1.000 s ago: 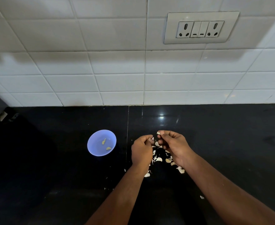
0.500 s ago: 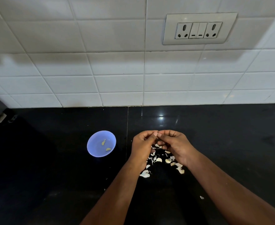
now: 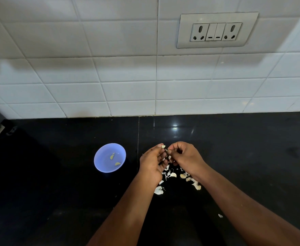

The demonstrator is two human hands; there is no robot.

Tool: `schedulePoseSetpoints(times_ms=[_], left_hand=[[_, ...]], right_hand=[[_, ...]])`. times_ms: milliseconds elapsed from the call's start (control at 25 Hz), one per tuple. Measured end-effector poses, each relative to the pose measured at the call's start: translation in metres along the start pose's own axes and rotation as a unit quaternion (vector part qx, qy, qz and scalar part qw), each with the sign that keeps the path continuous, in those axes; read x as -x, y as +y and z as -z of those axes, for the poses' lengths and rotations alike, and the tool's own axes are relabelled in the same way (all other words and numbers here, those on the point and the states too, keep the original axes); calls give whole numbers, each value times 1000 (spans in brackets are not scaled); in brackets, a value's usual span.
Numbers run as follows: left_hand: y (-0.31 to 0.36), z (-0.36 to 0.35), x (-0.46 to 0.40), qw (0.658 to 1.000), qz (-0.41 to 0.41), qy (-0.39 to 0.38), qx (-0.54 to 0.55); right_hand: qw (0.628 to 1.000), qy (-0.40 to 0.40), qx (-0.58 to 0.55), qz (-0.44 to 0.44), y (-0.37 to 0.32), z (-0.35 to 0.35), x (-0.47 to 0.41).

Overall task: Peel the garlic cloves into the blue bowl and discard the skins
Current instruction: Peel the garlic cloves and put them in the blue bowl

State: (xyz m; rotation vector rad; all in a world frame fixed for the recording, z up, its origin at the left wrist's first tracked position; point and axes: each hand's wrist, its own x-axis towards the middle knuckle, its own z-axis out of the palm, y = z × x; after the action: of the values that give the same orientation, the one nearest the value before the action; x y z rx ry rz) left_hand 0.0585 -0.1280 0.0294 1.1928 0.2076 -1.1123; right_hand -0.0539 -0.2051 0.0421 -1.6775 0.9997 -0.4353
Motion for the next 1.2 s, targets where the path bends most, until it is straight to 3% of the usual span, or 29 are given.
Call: schedulePoseSetpoints(times_ms=[160, 360, 480, 600, 800, 1080, 1200], left_hand=[[2, 0, -1, 1000, -11, -12, -10], [0, 0, 0, 998, -39, -38, -44], [-1, -1, 1, 996, -45, -40, -61], [0, 0, 4, 993, -46, -33, -100], [3, 3, 5, 984, -75, 10, -163], [7, 2, 11, 978, -87, 51, -181], [7, 6, 14, 958, -111, 45, -259]], right_hand=[[999, 7, 49, 0, 2, 8, 0], [996, 90, 18, 14, 0, 5, -3], [999, 50, -8, 13, 0, 0, -5], [998, 55, 25, 16, 3, -3, -4], [994, 109, -22, 8, 2, -6, 0], [990, 94, 91, 55, -3, -14, -2], [983, 71, 141, 89, -7, -18, 1]])
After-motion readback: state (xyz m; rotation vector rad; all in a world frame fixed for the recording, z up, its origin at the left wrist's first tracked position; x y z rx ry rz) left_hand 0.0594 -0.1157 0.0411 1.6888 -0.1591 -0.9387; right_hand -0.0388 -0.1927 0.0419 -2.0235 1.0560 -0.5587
